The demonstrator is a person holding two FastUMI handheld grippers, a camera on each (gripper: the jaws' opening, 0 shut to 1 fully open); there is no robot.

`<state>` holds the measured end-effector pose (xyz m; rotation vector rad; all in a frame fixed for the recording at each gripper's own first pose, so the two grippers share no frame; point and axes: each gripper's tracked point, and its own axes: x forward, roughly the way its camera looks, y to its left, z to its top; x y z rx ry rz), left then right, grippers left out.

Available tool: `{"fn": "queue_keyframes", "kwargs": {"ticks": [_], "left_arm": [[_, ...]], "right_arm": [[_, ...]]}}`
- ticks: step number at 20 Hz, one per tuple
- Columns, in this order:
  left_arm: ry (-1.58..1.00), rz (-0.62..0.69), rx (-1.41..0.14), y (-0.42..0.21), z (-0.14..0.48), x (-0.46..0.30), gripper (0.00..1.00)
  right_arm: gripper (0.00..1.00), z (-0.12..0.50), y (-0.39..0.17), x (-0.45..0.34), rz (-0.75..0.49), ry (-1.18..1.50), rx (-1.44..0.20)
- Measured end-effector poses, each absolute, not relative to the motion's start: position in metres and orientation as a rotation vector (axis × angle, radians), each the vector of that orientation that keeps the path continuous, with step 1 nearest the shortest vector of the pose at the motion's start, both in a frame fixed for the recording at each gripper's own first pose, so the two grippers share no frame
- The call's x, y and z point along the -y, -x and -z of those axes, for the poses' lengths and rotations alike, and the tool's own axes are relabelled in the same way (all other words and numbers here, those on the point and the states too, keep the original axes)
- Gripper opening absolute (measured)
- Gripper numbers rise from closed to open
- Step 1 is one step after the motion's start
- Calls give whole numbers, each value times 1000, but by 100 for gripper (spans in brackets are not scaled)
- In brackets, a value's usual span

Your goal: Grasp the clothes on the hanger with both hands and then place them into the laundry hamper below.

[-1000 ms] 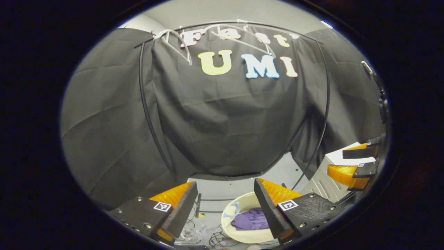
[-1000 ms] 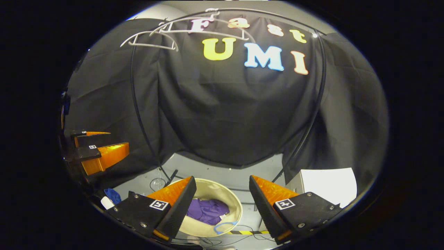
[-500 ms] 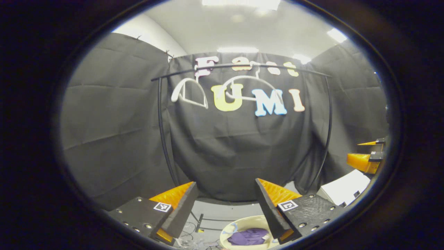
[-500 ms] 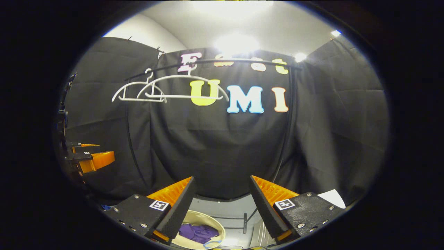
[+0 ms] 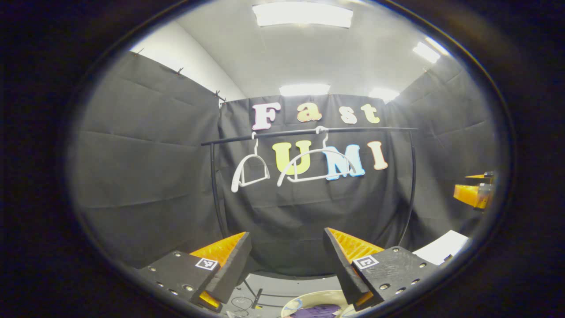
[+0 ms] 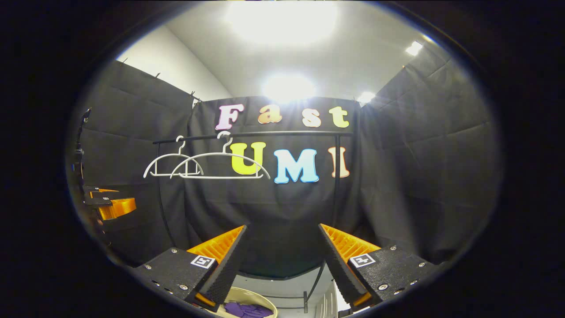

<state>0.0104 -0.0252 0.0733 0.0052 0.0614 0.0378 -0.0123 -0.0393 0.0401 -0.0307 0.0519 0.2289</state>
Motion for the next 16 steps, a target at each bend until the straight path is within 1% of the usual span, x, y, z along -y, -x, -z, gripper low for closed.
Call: {"fn": "queue_keyframes", "kwargs": {"ticks": [3, 7, 10, 16], "left_arm": [[-12, -77, -16, 5, -94, 14, 100], [-21, -120, -1, 22, -102, 0, 100], [-29, -135, 16, 32, -106, -6, 100], [-29, -163, 28, 45, -111, -15, 100]], "right_arm": [[94, -50, 24, 53, -207, 15, -27], [94, -54, 38, 69, -173, 57, 11], [95, -54, 45, 68, -175, 51, 21], [95, -64, 42, 62, -173, 18, 46]]}}
